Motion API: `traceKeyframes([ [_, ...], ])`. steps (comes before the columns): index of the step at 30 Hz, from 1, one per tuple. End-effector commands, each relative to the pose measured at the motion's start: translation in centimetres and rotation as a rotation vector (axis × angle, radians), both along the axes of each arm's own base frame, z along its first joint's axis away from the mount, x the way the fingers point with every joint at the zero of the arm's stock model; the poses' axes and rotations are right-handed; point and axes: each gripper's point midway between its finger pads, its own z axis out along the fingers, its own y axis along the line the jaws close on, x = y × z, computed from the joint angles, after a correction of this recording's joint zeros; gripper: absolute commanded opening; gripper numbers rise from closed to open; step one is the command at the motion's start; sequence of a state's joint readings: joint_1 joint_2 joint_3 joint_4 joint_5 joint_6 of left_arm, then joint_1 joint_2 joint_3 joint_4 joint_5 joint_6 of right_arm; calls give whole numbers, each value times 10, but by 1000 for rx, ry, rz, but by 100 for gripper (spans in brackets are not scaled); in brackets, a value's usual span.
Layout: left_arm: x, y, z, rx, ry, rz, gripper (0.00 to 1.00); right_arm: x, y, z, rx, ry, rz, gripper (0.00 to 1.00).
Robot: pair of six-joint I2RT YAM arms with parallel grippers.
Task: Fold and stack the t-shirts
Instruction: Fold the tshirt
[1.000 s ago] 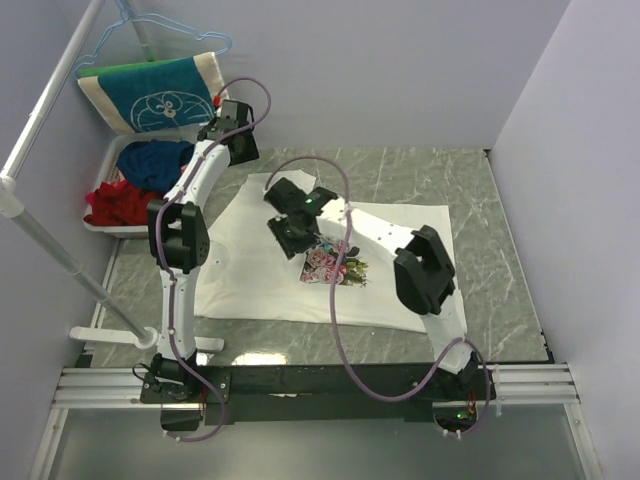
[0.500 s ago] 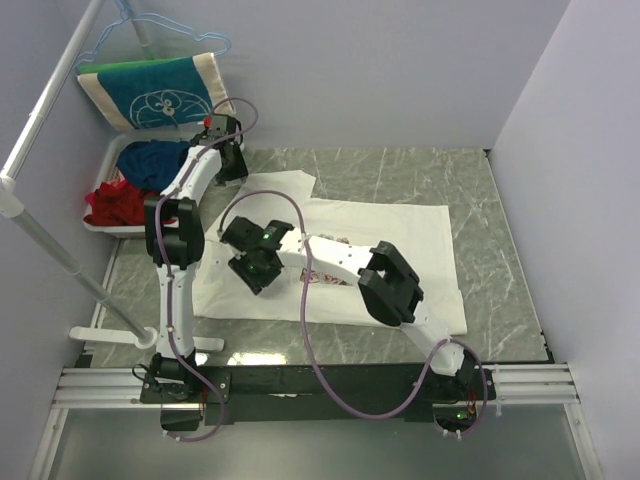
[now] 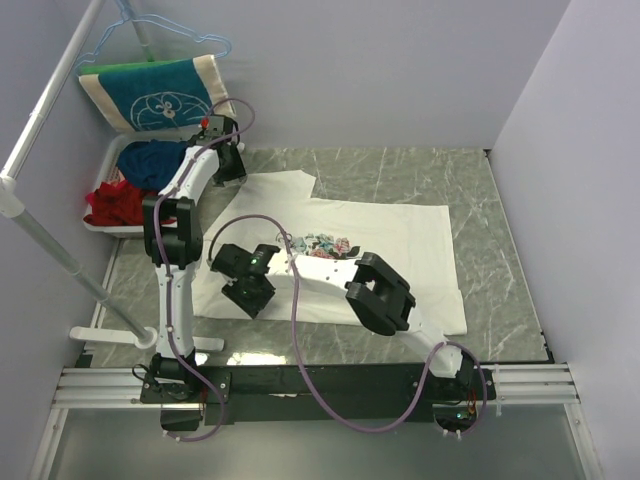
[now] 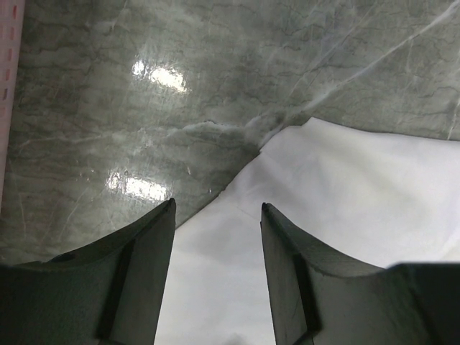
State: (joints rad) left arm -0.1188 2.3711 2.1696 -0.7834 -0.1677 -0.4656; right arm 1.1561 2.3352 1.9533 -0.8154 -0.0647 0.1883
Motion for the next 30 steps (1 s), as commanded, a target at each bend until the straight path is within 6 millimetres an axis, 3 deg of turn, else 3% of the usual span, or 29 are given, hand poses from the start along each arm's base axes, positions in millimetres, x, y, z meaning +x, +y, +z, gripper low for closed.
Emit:
traceKeyframes([
  [1, 2, -1, 26, -27, -58, -4, 56, 2, -13, -34, -80, 3, -3, 45],
  [10, 3, 6, 29, -7, -64, 1, 56, -25, -27, -36, -84, 77, 56, 43],
  [16, 17, -2, 36, -55, -106, -9, 56, -60, -35, -35, -98, 106, 137, 42],
  [22, 24, -8, 29, -80, -114, -25, 56, -89, -36, -35, -115, 92, 207, 38],
  [26, 27, -10, 21, -88, -108, -32, 56, -95, -37, -31, -111, 94, 221, 37],
  [30, 25, -13, 13, -97, -93, -41, 56, -82, -35, -24, -102, 19, 152, 37],
])
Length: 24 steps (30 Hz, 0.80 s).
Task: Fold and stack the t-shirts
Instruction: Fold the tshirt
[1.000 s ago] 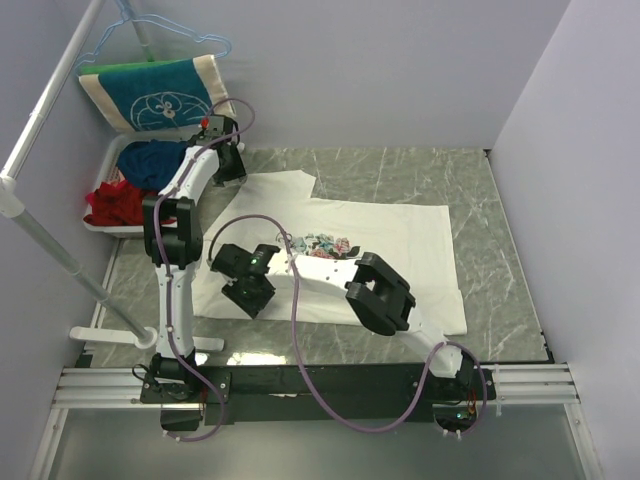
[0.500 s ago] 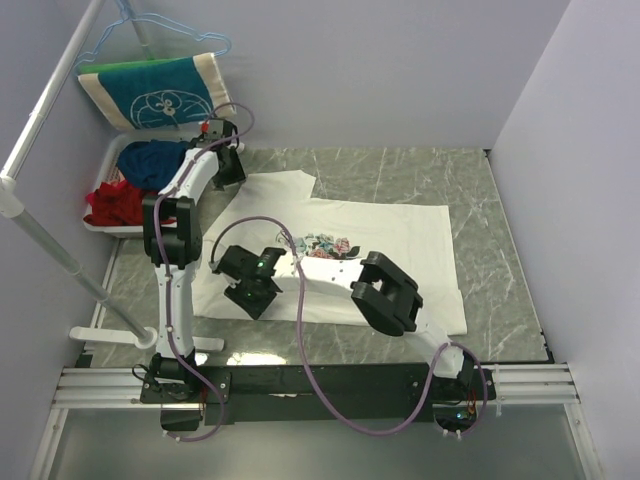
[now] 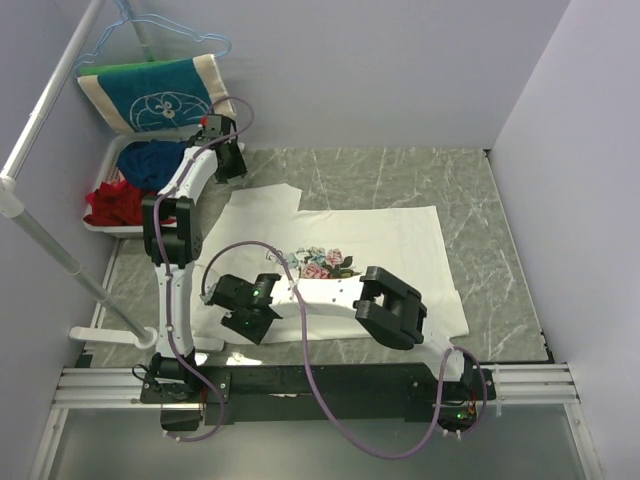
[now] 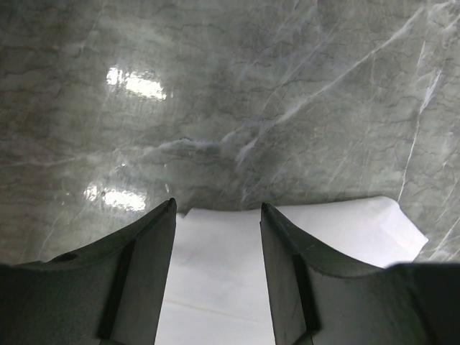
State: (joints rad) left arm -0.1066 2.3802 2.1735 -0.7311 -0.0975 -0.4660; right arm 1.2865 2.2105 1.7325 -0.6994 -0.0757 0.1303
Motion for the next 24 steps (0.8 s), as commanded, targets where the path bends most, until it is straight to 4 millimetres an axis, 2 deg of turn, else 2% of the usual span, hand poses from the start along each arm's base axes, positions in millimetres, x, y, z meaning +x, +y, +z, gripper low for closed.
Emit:
traceKeyframes([
  [1, 13, -6, 9, -36, -50, -15, 56, 2, -33, -21, -129, -52, -80, 38],
  [3, 13, -7, 7, -36, -45, -17, 57, 16, -30, -9, -96, -110, -134, 38],
  [4, 13, -6, 4, -31, -39, -18, 57, 32, -32, -2, -90, -173, -181, 39],
  [7, 11, -3, -3, -15, -23, -13, 57, 56, -27, 31, 2, -237, -272, 40],
  [8, 11, -3, -7, -14, -20, -12, 57, 72, -30, 53, 46, -282, -318, 40],
  [10, 10, -3, -16, -11, -8, -14, 57, 90, -30, 76, 102, -331, -374, 41],
  [11, 10, -3, -21, -11, -2, -16, 57, 98, -33, 96, 139, -358, -402, 41],
  [13, 13, -7, -27, -31, -1, -27, 56, 122, -42, 113, 171, -376, -476, 41],
  [14, 13, -8, -34, -35, 7, -31, 56, 131, -44, 128, 205, -379, -507, 42],
  [16, 18, -10, -38, -42, -2, -28, 56, 153, -54, 142, 233, -365, -577, 45],
  [19, 23, -10, -46, -39, 2, -32, 57, 171, -60, 157, 275, -329, -605, 46],
  [22, 25, -8, -57, -26, 18, -21, 57, 186, -66, 160, 261, -356, -621, 47],
  [24, 24, -7, -61, -19, 21, -14, 57, 191, -71, 151, 224, -352, -629, 47],
])
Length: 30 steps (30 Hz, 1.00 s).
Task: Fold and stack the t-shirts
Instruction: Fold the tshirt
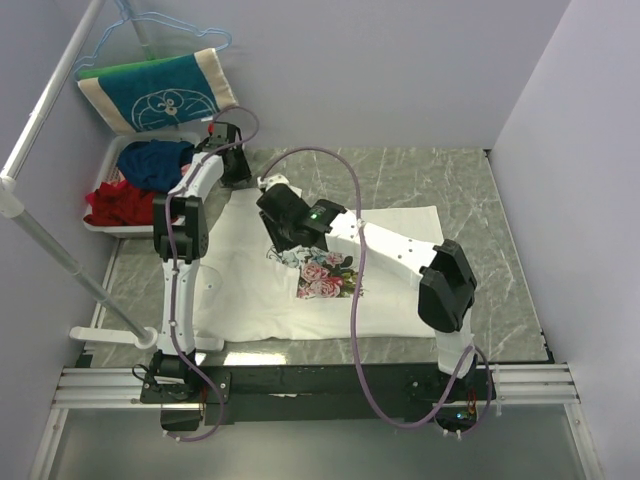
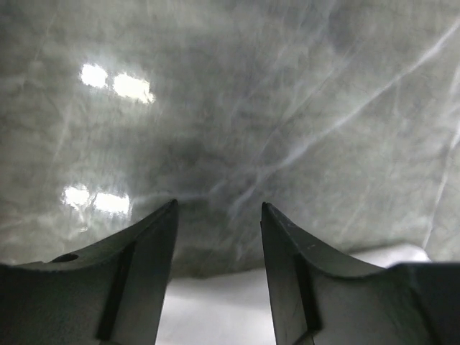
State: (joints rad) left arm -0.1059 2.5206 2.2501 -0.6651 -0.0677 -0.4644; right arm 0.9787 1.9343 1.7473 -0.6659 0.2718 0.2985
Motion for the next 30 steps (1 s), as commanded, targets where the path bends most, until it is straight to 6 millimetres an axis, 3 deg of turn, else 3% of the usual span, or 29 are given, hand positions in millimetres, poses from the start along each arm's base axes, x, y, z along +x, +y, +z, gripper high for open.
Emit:
traceKeyframes([
  [1, 1, 1, -18, 8, 21, 7, 57, 11, -3, 10, 5, -5, -27, 47],
  [7, -11, -1, -28, 22, 70, -20, 49, 46, -37, 4, 17, 27, -136, 47],
  [12, -28, -4, -13, 58, 75, -64, 51, 77, -74, -3, 24, 51, -241, 47],
  [13, -27, -5, 1, 51, 49, -68, 52, 80, -78, -4, 23, 53, -251, 47],
  [17, -37, -6, 8, 52, 72, -86, 54, 87, -89, -13, 16, 71, -277, 46],
  [22, -45, -9, 3, 81, 110, -97, 52, 96, -104, -23, -4, 88, -321, 46],
  [30, -58, -11, -2, 104, 158, -102, 33, 108, -129, -32, -5, 110, -392, 45],
])
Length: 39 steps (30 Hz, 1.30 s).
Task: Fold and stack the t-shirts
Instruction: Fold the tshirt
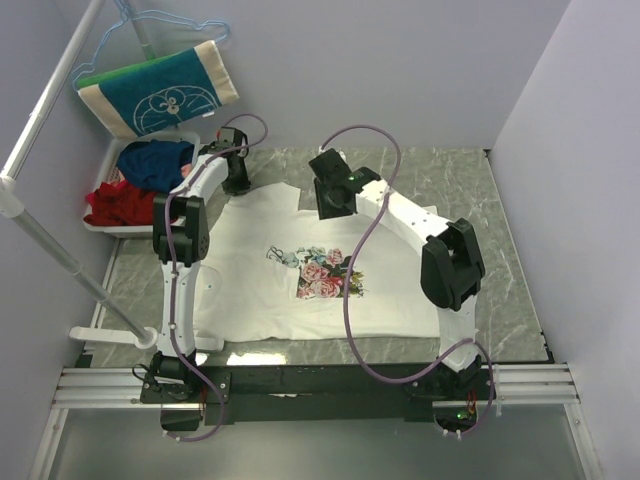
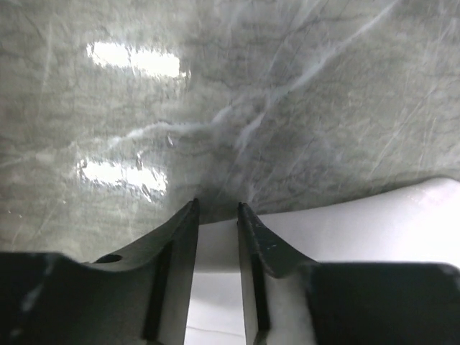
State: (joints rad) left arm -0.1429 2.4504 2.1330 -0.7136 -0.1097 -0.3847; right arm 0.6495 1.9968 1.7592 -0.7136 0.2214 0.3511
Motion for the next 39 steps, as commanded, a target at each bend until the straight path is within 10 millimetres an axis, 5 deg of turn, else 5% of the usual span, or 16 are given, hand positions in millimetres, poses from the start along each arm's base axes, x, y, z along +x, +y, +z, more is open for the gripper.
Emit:
traceKeyframes([
  [1, -23, -4, 7, 16, 65, -20, 32, 9, -15, -1, 5, 3, -55, 45],
  [8, -12, 1, 25, 34, 15, 4, 2, 13, -20, -8, -12, 16, -77, 44],
  [19, 10, -5, 94, -13, -157, 28, 1, 19, -31, -11, -19, 30, -111, 43],
  [27, 7, -13, 141, -69, -243, 7, 1, 21, -26, -16, -9, 52, -96, 43],
  [30, 3, -21, 137, -102, -210, -32, 4, 25, -22, -20, -12, 62, -90, 43],
  [34, -15, -34, 110, -130, -111, -84, 33, 27, -21, -20, -15, 63, -89, 43],
  [39, -42, -45, 86, -95, -44, -133, 43, 26, -25, -24, -25, 67, -98, 43],
])
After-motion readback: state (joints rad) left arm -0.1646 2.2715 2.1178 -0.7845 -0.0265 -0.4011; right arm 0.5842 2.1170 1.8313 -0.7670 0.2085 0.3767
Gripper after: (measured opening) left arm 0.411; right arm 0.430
